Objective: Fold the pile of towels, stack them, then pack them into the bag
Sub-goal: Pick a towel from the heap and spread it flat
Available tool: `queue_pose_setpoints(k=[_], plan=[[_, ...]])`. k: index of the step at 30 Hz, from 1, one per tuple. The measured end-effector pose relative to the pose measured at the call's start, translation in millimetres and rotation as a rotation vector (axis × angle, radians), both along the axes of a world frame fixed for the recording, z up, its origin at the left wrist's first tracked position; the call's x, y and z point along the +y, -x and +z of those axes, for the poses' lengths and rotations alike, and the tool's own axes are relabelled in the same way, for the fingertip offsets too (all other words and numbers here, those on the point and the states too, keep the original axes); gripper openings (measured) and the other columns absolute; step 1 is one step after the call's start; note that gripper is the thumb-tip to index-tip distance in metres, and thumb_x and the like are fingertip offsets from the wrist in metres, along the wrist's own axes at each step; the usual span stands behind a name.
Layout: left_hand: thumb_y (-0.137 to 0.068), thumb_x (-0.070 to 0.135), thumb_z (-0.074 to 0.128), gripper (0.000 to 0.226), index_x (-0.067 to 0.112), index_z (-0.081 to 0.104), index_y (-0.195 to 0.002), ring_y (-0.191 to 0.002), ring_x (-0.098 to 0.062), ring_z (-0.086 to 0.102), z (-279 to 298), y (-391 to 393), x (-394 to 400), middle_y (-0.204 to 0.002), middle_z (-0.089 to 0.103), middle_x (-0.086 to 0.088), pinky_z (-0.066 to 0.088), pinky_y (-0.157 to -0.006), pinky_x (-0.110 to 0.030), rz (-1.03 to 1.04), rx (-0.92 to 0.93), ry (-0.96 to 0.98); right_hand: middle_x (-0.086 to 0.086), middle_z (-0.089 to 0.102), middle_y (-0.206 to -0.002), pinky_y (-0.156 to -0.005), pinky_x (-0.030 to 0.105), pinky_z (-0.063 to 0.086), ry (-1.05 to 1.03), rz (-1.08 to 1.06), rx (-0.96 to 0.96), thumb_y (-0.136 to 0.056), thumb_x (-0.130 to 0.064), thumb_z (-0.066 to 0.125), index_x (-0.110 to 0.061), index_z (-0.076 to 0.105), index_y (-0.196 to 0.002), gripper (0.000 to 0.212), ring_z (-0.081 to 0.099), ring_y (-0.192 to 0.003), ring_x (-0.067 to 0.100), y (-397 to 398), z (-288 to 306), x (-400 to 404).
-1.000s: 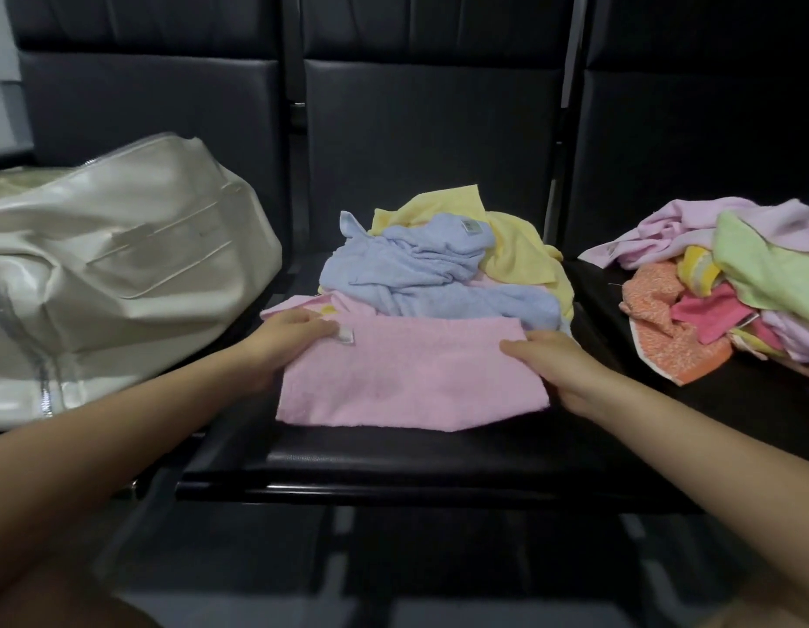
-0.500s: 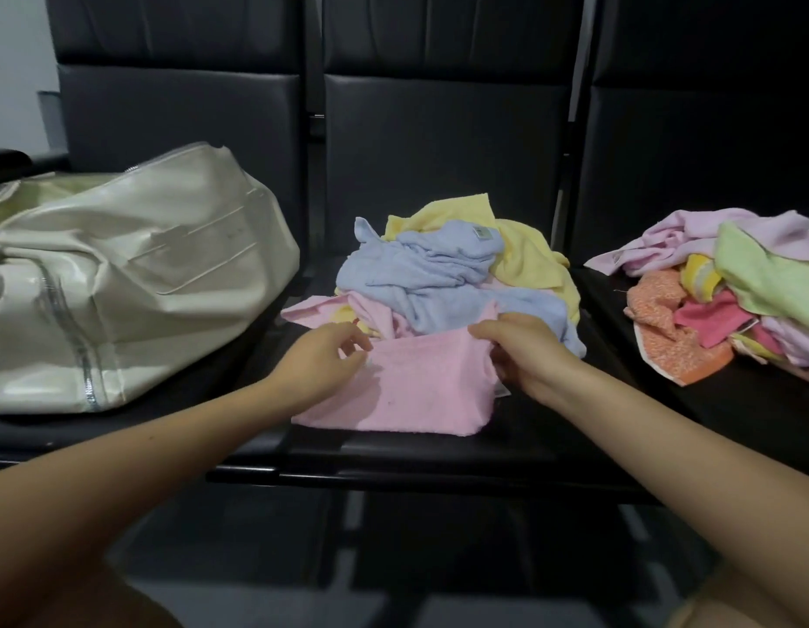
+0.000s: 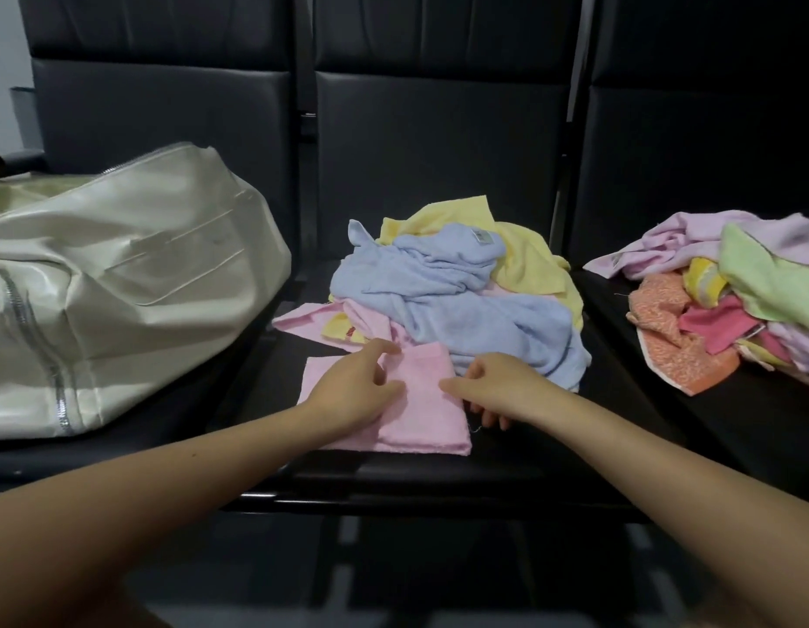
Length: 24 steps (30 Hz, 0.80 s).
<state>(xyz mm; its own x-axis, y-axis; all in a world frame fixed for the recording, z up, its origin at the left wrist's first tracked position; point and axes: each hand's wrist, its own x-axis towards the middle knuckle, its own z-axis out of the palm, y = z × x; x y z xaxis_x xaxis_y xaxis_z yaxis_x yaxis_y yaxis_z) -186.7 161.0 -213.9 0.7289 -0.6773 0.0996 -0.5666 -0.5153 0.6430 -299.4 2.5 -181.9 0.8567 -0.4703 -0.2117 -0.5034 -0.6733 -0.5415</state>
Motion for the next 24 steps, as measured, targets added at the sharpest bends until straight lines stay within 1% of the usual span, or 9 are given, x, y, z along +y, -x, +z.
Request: queue_pose_setpoints(k=[2,4,7,9,12,16,19,21,24], plan=[[-0.09,0.024,0.057,0.04,0.023,0.05,-0.13,-0.07,-0.01,0.053,-0.9,-0.3,2.1,-0.074,0.056,0.006,0.039,-0.063,-0.028,-0.003,-0.048,0.028,0.003,0.061,-0.062,-0.053,0.026,0.042,0.177,0.031,-0.027,-0.084,-0.053,0.061,-0.015,0.054,-0.065,0.043,0.058,-0.054,0.02,0.5,-5.8,3.8],[-0.092,0.031,0.052,0.039,0.022,0.052,-0.13,-0.089,-0.016,0.053,-3.8,-1.3,7.4,-0.09,0.058,0.003,0.039,-0.072,-0.031,-0.015,-0.216,-0.045,-0.003,0.059,-0.074,-0.063,0.031,0.04,0.292,0.062,-0.074,-0.084,-0.058,0.059,-0.021,0.047,-0.067,0.042,0.06,-0.073,0.02,-0.6,-12.4,9.9],[-0.08,0.057,0.028,0.064,0.024,0.053,-0.129,-0.113,-0.025,0.044,-13.1,-7.2,15.4,-0.115,0.053,-0.003,0.037,-0.092,-0.036,-0.023,-0.41,-0.212,-0.005,0.058,-0.093,-0.067,0.03,0.036,0.36,0.076,-0.042,-0.088,-0.06,0.053,-0.025,0.044,-0.08,0.037,0.058,-0.093,0.02,-4.7,-17.0,16.5],[-0.081,0.057,0.033,0.061,0.026,0.054,-0.129,-0.115,-0.023,0.042,-15.1,-9.7,18.1,-0.119,0.051,-0.002,0.034,-0.096,-0.035,-0.024,-0.314,-0.176,-0.004,0.059,-0.086,-0.061,0.03,0.035,0.333,0.07,-0.042,-0.088,-0.054,0.055,-0.022,0.048,-0.075,0.036,0.058,-0.087,0.021,-9.1,-16.4,16.4],[-0.092,0.034,0.055,0.032,0.024,0.059,-0.123,-0.112,-0.016,0.046,-11.3,-11.5,20.3,-0.117,0.054,0.003,0.036,-0.096,-0.028,-0.024,-0.183,-0.011,-0.002,0.052,-0.066,-0.054,0.029,0.032,0.098,0.018,-0.125,-0.085,-0.036,0.063,-0.017,0.049,-0.064,0.031,0.052,-0.067,0.018,-18.7,-7.8,16.8],[-0.095,0.018,0.049,0.019,0.026,0.066,-0.094,-0.072,-0.007,0.058,-0.1,-14.1,27.0,-0.089,0.064,0.01,0.044,-0.067,-0.025,0.102,0.154,0.284,0.003,0.047,-0.068,-0.055,0.027,0.031,-0.347,-0.017,-0.375,-0.087,-0.023,0.064,-0.015,0.051,-0.068,0.024,0.044,-0.064,0.013,-32.9,8.9,35.2],[-0.1,0.021,0.039,0.031,0.014,0.066,-0.087,-0.057,-0.02,0.055,11.1,-12.8,30.9,-0.071,0.065,-0.005,0.041,-0.054,-0.028,0.242,0.574,0.434,-0.002,0.055,-0.068,-0.054,0.016,0.038,-0.592,0.067,-0.388,-0.093,-0.023,0.059,-0.018,0.058,-0.067,0.026,0.05,-0.063,0.009,-40.5,16.2,55.5],[-0.102,0.03,0.037,0.039,0.011,0.065,-0.083,-0.06,-0.022,0.058,14.6,-12.7,34.1,-0.063,0.065,-0.006,0.045,-0.059,-0.031,0.291,0.71,0.463,-0.001,0.063,-0.071,-0.056,0.016,0.044,-0.669,0.137,-0.323,-0.095,-0.018,0.056,-0.016,0.065,-0.075,0.022,0.057,-0.065,0.009,-42.9,16.2,64.3],[-0.094,0.029,0.053,0.026,0.009,0.069,-0.087,-0.08,-0.025,0.064,10.7,-17.8,37.5,-0.084,0.071,-0.009,0.05,-0.078,-0.038,0.23,0.697,0.423,0.005,0.063,-0.072,-0.054,0.02,0.047,-0.658,0.151,-0.318,-0.093,-0.009,0.055,-0.008,0.066,-0.08,0.017,0.059,-0.063,0.013,-44.1,12.5,64.7]])
